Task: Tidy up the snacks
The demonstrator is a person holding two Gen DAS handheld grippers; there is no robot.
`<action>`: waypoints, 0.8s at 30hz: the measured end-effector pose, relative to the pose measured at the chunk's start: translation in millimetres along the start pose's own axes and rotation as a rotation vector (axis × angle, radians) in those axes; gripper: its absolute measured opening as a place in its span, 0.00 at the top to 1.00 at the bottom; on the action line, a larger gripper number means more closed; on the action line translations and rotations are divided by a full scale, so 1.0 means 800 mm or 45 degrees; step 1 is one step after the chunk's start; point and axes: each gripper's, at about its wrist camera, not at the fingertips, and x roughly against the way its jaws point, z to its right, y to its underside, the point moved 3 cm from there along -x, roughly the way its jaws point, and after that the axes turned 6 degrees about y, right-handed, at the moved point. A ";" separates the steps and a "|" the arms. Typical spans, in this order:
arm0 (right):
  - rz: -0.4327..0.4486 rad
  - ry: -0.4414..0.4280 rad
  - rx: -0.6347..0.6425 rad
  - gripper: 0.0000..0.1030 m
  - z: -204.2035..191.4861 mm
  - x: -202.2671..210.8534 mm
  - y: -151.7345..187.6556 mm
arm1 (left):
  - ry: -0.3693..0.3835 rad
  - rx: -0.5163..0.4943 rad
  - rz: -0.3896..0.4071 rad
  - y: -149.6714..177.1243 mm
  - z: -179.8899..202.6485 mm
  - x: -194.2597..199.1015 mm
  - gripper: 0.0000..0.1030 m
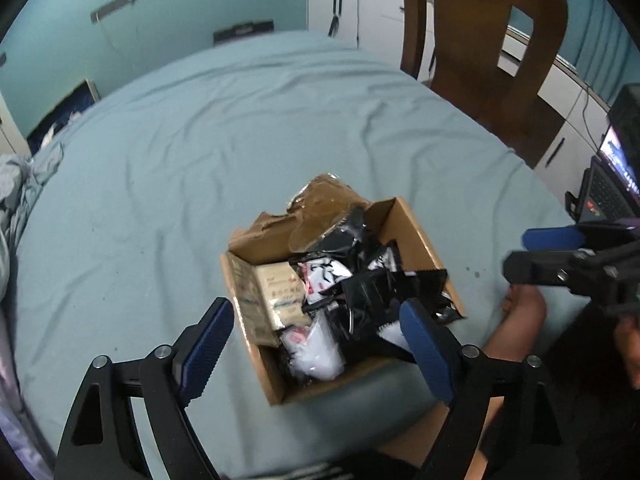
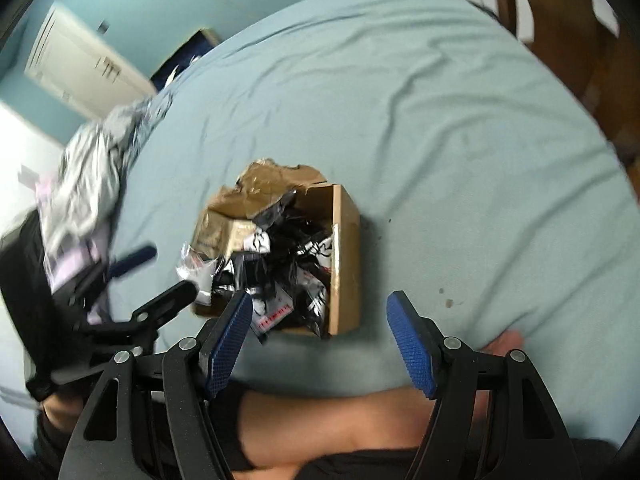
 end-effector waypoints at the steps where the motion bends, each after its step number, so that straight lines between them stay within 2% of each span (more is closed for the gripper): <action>1: 0.018 0.032 0.046 0.33 -0.001 0.000 0.003 | -0.019 -0.006 -0.007 0.000 0.000 -0.002 0.16; 3: 0.059 0.120 0.107 0.33 -0.003 -0.012 0.009 | -0.026 0.016 0.034 -0.006 -0.005 0.001 0.16; 5: 0.035 0.204 0.066 0.33 0.000 -0.034 0.012 | -0.081 0.069 0.097 -0.012 -0.022 0.007 0.13; 7: 0.014 0.209 0.030 0.33 -0.001 -0.050 0.011 | -0.127 0.115 0.125 -0.013 -0.035 0.007 0.07; 11: 0.017 0.203 0.126 0.33 -0.027 -0.063 0.003 | -0.221 0.213 0.060 -0.011 -0.060 -0.006 0.06; 13: 0.029 0.238 0.184 0.33 -0.034 -0.071 -0.001 | -0.224 0.214 0.034 -0.011 -0.061 -0.011 0.06; 16: 0.007 0.262 0.237 0.33 -0.039 -0.083 0.008 | -0.297 0.178 -0.035 -0.009 -0.057 -0.023 0.06; 24: 0.044 0.235 0.216 0.33 -0.042 -0.077 0.008 | -0.296 0.153 -0.090 -0.002 -0.053 -0.030 0.06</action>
